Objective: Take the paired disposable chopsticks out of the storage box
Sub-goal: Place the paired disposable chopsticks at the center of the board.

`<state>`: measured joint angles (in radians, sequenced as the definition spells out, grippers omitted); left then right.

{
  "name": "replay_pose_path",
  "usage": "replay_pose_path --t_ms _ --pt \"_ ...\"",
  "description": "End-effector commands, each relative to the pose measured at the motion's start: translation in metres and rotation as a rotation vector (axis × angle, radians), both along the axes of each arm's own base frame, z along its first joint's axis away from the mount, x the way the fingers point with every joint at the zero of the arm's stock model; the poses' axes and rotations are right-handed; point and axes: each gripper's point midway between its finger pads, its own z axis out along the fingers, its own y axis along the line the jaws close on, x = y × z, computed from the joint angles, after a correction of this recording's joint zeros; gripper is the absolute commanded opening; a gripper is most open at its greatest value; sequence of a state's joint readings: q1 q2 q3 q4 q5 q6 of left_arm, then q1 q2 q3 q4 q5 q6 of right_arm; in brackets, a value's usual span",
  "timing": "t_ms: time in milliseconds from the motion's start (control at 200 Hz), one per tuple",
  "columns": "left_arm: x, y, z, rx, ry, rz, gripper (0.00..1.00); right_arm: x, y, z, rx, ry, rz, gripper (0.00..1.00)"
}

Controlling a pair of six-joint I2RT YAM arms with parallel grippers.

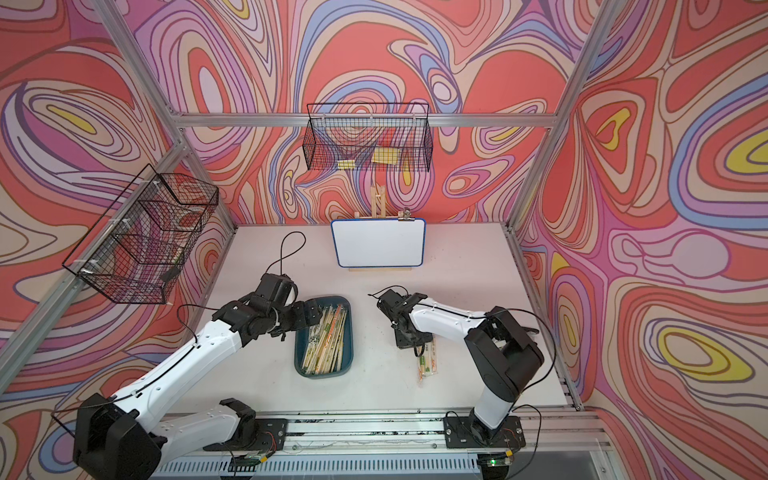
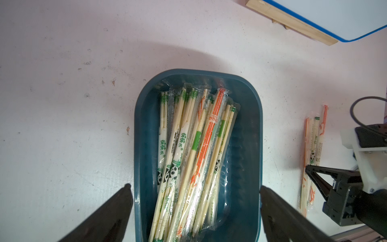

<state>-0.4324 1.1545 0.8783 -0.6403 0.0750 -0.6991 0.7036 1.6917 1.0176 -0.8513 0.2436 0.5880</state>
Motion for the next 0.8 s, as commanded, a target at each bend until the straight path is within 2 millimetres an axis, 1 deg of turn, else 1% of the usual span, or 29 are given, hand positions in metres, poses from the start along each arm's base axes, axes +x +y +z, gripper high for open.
replay_pose_path --t_ms 0,300,736,791 --pt "0.001 0.001 0.004 0.016 -0.009 -0.005 1.00 0.013 0.002 0.004 -0.001 -0.037 -0.010 0.00" --pt "0.000 0.002 0.005 0.019 -0.011 -0.003 1.00 0.022 0.010 0.003 0.017 -0.042 -0.009 0.00" --pt "0.000 0.002 0.005 0.016 -0.010 -0.002 1.00 0.026 0.003 0.005 -0.017 -0.058 -0.014 0.00" --pt "0.000 0.002 0.005 0.017 -0.011 -0.002 1.00 0.027 0.004 0.007 -0.014 -0.061 -0.011 0.10"
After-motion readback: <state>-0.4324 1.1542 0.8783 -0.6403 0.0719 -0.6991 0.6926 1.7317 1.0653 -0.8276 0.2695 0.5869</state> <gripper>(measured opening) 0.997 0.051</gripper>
